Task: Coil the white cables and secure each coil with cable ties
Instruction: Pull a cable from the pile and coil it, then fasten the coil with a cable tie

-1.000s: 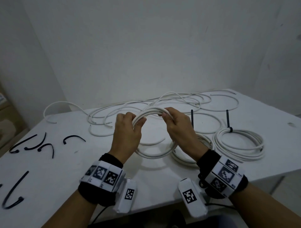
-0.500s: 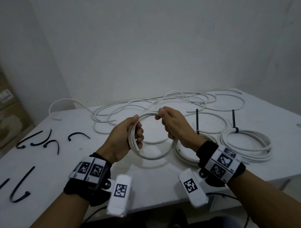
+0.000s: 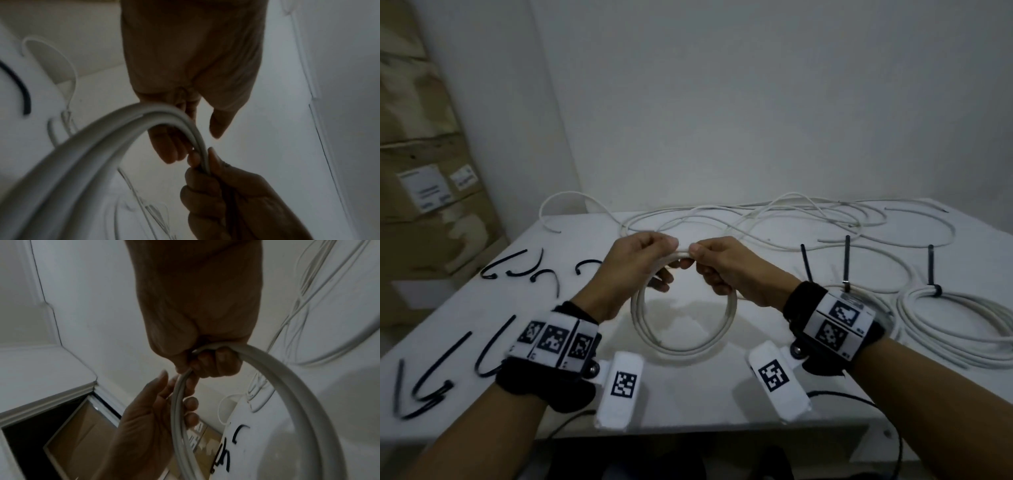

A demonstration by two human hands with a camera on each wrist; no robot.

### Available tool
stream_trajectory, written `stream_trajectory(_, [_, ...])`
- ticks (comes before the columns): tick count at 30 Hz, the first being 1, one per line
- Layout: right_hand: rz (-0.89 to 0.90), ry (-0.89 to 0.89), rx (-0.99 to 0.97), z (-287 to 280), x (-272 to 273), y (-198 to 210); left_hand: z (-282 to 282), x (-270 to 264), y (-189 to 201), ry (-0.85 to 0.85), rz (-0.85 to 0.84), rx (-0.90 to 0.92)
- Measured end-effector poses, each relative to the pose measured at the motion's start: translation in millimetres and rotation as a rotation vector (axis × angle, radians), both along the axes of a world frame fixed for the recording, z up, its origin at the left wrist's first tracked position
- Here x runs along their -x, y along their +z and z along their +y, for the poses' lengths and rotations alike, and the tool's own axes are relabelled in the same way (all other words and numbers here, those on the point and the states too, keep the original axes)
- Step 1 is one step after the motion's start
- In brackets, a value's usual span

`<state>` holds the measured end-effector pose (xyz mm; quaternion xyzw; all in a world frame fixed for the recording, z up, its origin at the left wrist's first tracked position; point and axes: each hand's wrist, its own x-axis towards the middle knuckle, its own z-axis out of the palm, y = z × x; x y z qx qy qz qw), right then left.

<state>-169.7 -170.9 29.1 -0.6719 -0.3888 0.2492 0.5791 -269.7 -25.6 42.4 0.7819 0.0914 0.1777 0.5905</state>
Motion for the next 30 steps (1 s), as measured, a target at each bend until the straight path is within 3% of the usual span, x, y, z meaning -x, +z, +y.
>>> stream_trajectory(3, [0.003,0.065,0.018,27.3,15.2,0.2,22.8,15.9,9.2,-0.004,0.102,-0.154])
stream_trajectory(6, [0.011,0.117,0.038,54.9,26.6,-1.7,45.0,35.8,11.2,0.006,0.235,-0.131])
stream_trajectory(11, [0.044,0.137,0.061,97.0,42.4,3.2,85.0,74.9,15.4,0.158,0.174,-0.036])
stream_trajectory(15, [0.059,0.145,0.194,125.1,44.3,-2.5,118.6,113.1,21.0,0.243,0.176,-0.038])
stream_trajectory(21, [-0.271,0.446,0.574,176.2,83.0,-27.1,156.0,157.0,24.9,0.441,0.135,-0.025])
stream_trajectory(26, [-0.474,0.595,0.660,213.0,122.2,-39.6,171.9,182.8,22.0,0.517,0.154,-0.026])
stream_trajectory(30, [-0.693,0.604,0.728,221.8,137.1,-42.1,176.9,190.4,16.1,0.534,0.171,-0.030])
